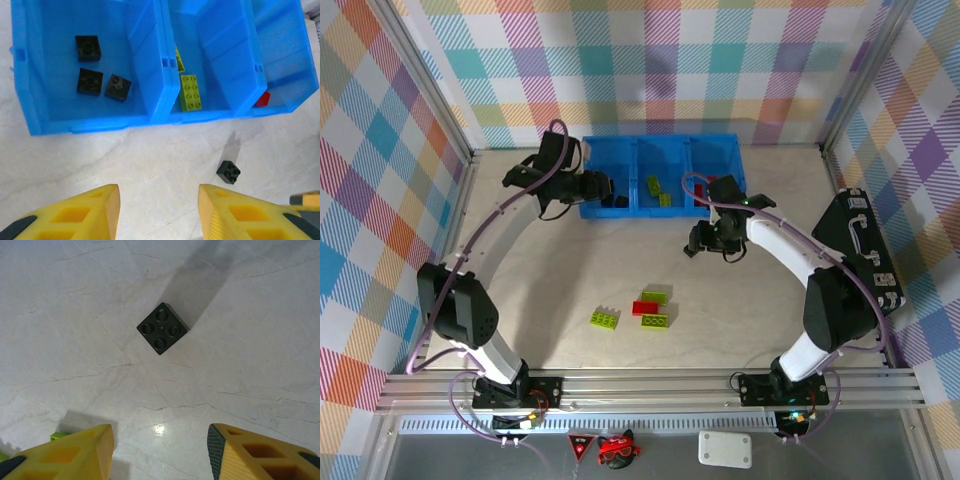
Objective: Sort the legos into containers by color
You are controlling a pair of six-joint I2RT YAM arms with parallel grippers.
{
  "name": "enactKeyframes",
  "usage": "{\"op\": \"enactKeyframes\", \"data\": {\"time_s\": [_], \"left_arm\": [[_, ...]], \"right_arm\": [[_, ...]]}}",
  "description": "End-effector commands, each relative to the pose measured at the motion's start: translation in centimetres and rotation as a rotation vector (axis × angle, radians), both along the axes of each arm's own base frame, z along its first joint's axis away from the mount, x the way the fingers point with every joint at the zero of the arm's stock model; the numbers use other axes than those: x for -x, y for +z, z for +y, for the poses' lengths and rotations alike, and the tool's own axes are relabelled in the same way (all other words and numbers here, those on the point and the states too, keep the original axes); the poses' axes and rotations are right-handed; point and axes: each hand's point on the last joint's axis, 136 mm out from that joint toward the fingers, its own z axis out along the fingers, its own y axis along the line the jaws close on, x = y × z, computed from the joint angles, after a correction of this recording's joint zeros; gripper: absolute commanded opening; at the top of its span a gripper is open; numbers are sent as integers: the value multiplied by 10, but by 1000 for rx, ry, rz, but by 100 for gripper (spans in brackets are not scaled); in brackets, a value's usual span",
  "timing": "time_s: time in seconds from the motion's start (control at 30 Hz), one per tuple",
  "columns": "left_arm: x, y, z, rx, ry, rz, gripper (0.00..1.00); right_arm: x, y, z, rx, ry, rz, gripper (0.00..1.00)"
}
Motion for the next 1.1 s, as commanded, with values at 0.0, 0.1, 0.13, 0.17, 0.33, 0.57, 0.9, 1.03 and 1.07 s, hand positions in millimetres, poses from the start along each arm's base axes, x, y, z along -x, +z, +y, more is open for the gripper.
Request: {"op": "enactKeyframes", "data": {"time_s": [0.0, 0.1, 0.13, 0.17, 0.33, 0.57, 0.9, 1.03, 1.07], "left_arm": [[22, -2, 6, 3, 16, 19, 45], [37, -14, 17, -13, 48, 44, 45], [42, -18, 19, -14, 57, 50, 45], [47, -23, 22, -17, 67, 60, 45], [71, -40, 34, -17, 107, 99, 45], [97, -60, 38, 24, 143, 143, 45], [109, -63, 45, 18, 166, 164, 45], [109, -63, 43, 24, 160, 174, 45], [109, -63, 43, 22, 160, 174, 45]], "right_arm": [[-12, -1, 1, 32, 16, -26, 54], [-16, -10, 0, 56, 21, -15, 54], [-17, -13, 1, 57, 26, -11, 54], [-19, -16, 3, 56, 30, -7, 54], [-25, -28, 12, 47, 51, 18, 54], [-31, -45, 24, 80, 107, 36, 57], [-44, -63, 29, 145, 307, 6, 63], [-48, -71, 27, 196, 412, 1, 63], [-49, -72, 27, 204, 431, 0, 63]]}}
